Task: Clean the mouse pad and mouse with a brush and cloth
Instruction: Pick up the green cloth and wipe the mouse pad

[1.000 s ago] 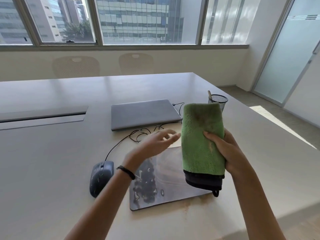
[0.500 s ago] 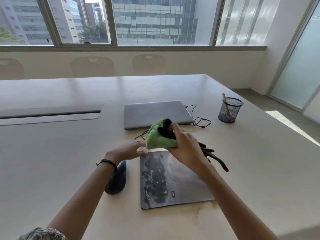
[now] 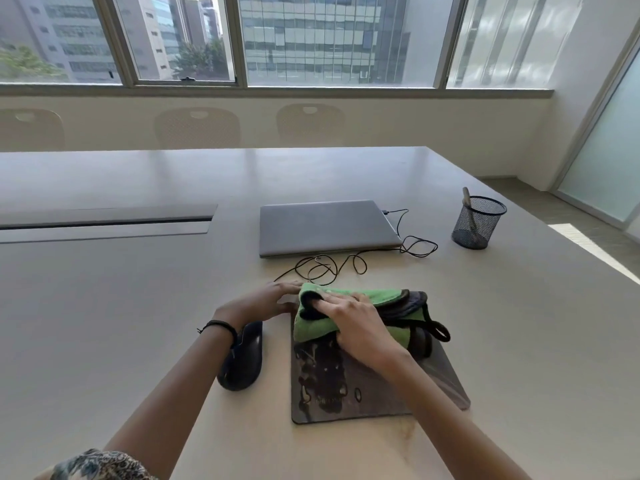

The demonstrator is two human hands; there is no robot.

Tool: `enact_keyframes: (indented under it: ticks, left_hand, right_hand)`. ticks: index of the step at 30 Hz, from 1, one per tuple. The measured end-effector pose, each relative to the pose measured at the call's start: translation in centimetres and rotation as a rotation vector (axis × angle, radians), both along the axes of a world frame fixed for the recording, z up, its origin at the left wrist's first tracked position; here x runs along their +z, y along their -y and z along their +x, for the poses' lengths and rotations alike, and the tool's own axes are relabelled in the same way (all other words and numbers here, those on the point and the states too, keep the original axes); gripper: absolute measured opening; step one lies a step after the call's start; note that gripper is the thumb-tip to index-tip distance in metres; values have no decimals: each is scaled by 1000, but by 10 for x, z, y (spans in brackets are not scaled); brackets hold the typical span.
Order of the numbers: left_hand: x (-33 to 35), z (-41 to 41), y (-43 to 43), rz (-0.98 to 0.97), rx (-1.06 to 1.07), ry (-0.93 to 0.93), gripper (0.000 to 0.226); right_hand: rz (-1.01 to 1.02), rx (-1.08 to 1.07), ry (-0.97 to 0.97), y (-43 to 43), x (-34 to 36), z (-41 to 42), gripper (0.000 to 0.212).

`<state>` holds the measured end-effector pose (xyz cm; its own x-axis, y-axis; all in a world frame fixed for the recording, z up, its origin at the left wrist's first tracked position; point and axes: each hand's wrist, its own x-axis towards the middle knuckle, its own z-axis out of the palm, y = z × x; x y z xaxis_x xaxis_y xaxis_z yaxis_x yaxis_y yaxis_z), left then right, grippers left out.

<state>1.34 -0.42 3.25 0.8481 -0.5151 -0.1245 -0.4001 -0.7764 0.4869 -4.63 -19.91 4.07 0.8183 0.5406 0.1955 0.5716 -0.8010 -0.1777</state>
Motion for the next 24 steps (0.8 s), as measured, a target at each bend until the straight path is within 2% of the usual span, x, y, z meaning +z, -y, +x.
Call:
enact_keyframes:
  ticks: [4,16,19,24]
  left_hand:
    - [-1,3,1,27,0,-16,49]
    - [-11,12,0,66,51,-21,54]
    - [-12,11,0,82,63,-27,58]
    - [-17,13,-5,28,44,-31,59]
  right_hand:
    - [-36,50,-47,6,1,-5,69]
    - [-74,119,-301,49,34,-13,77]
    - [78,38,-242,42,36,-5,80]
    - [123,-79,-76,0,22,-8,75]
